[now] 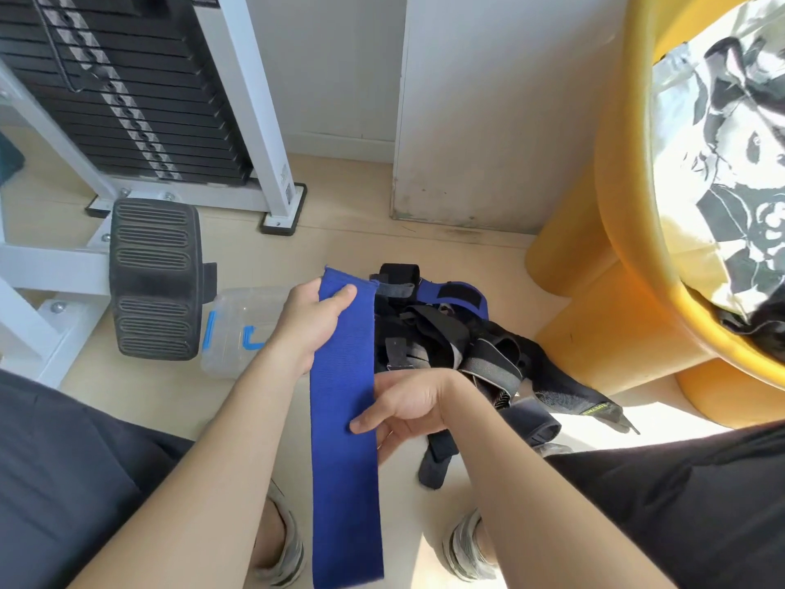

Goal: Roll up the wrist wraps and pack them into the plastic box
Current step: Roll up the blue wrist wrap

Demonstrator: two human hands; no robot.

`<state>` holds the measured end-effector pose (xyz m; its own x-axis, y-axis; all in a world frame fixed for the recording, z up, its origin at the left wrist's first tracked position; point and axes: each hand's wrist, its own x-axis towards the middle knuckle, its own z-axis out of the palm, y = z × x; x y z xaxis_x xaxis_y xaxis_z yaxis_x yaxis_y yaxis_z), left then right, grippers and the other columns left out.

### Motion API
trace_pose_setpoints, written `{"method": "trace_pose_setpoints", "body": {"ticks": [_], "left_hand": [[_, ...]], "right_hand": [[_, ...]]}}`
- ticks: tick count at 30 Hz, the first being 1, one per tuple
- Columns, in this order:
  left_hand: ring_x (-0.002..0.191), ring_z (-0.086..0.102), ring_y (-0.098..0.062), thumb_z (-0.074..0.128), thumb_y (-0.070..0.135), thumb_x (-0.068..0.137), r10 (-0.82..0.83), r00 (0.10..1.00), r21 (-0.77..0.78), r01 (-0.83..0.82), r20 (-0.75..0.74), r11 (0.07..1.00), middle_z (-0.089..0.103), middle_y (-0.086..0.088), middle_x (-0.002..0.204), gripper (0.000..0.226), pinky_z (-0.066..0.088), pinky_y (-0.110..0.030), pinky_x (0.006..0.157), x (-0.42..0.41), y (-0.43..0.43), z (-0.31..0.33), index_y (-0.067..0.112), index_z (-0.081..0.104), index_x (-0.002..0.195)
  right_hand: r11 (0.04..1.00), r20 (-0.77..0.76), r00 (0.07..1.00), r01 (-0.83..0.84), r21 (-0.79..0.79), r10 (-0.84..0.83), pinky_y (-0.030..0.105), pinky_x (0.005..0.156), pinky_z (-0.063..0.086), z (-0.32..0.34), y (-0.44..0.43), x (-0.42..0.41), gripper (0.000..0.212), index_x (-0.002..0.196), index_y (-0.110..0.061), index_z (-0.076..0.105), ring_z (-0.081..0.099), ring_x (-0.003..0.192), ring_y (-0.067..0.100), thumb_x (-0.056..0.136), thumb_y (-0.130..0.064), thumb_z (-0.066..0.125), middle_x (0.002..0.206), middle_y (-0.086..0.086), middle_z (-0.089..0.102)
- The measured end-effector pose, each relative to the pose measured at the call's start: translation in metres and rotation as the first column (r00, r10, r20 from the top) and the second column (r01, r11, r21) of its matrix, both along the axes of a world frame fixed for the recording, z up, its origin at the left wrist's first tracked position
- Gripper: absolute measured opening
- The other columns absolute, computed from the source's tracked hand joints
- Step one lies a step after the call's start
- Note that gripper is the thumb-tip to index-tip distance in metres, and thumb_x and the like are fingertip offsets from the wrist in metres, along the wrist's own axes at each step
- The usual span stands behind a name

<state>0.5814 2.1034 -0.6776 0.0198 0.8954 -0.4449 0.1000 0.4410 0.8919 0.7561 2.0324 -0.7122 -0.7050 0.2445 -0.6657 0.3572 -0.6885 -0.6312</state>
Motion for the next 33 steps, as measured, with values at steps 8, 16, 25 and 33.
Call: {"method": "trace_pose_setpoints", "body": {"ticks": [8, 16, 25, 33], "left_hand": [[0.093, 0.072, -0.022, 0.070, 0.021, 0.106, -0.080, 0.983, -0.024, 0.077, -0.165, 0.997, 0.081, -0.009, 0.104, 0.013, 0.055, -0.034, 0.081, 0.004, -0.011, -0.049, 0.012, 0.077, 0.114], [0.116, 0.067, -0.035, 0.067, 0.038, 0.106, -0.005, 0.916, -0.277, -0.116, -0.401, 0.954, 0.069, -0.013, 0.125, 0.044, 0.051, -0.039, 0.086, -0.002, -0.003, -0.109, 0.001, 0.064, 0.129], [0.062, 0.041, -0.018, 0.064, 0.041, 0.107, -0.004, 0.866, -0.051, -0.026, -0.500, 0.998, 0.044, 0.001, 0.070, 0.047, 0.030, -0.034, 0.053, 0.025, 0.025, -0.114, 0.015, 0.042, 0.074], [0.056, 0.051, 0.002, 0.061, 0.034, 0.109, -0.192, 0.911, 0.025, 0.216, -0.365, 0.976, 0.054, 0.025, 0.056, 0.033, 0.036, -0.013, 0.051, 0.034, 0.045, -0.127, 0.026, 0.054, 0.078]], "right_hand": [[0.799, 0.558, 0.723, -0.015, 0.602, -0.407, 0.035, 0.097, 0.056, -0.055, 0.016, 0.023, 0.034, 0.125, -0.013, 0.077, 0.068, 0.120, 0.033, 0.097, -0.003, 0.060, 0.131, 0.009, 0.073], [0.621, 0.542, 0.436, 0.051, 0.782, -0.718, 0.043, 0.088, 0.065, -0.046, 0.061, 0.082, 0.029, 0.121, -0.004, 0.076, 0.074, 0.094, 0.033, 0.106, -0.007, 0.051, 0.108, 0.016, 0.078], [0.708, 0.755, 0.339, -0.274, 0.651, -0.562, 0.038, 0.069, 0.053, -0.067, 0.114, 0.126, 0.023, 0.117, -0.006, 0.068, 0.063, 0.080, 0.028, 0.109, -0.010, 0.047, 0.102, 0.014, 0.072], [0.710, 0.756, 0.331, -0.271, 0.650, -0.565, 0.051, 0.099, 0.054, -0.097, 0.170, 0.145, 0.057, 0.146, -0.014, 0.049, 0.058, 0.109, 0.036, 0.093, -0.009, 0.070, 0.130, 0.017, 0.060]]}}
